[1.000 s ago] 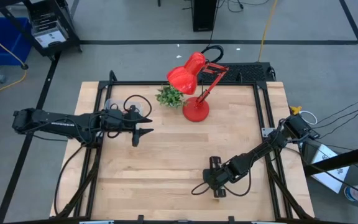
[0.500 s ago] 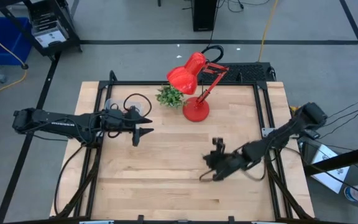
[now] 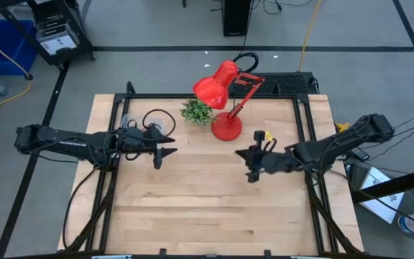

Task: Pick and place rubber bands into bin
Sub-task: Put the green rubber band into the transparent bin

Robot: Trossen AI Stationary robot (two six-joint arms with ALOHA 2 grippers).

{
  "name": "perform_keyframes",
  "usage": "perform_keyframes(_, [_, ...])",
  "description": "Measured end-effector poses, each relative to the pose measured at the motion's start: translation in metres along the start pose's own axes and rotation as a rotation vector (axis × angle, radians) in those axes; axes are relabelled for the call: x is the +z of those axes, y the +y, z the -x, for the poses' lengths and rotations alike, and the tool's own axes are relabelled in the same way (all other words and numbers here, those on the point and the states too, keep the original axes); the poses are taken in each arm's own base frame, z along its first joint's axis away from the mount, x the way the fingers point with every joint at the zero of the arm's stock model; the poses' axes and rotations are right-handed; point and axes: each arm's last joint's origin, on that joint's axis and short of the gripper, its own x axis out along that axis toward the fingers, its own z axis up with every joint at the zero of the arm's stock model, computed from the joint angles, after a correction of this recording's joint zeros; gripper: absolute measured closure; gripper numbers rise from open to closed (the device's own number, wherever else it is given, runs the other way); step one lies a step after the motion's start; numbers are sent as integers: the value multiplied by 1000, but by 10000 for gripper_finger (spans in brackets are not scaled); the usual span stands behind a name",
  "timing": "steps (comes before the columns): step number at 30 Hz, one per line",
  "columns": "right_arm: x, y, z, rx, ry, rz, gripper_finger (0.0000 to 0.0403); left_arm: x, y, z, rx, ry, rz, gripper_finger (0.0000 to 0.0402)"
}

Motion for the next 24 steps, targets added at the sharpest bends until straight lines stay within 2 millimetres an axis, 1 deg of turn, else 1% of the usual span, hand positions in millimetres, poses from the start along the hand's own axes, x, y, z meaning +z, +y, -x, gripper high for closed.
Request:
perform_keyframes(3, [-14,-3,-12,-19,2,-23,403,1,1,0,42,-15,-41,188])
perform_keyframes(6, [-25,-3,-23,41,-65,-48,403,1,3,0,85,-24,-52,188])
perform_keyframes(11, [-33,-8,-36,97,-269,-83,403,1,3,0,74,-22,-66,188])
perform_keyframes(13, [-35,-10,-39,106,-322,-83,403,2,2,0,68,-31,-63,188])
perform_keyframes(15, [-34,-11,-43,117,-357,-75,403,5,0,-1,25,-64,-30,188])
perform_keyframes(19, [-34,-10,-54,137,-407,-45,403,12,-8,-11,-147,-126,-30,188])
perform_keyframes(21, [-33,-8,-58,148,-438,-32,403,13,-12,-22,-213,-152,-58,188])
perform_keyframes(24, [-33,-4,-66,144,-458,-12,403,9,-15,-39,-251,-177,-98,188])
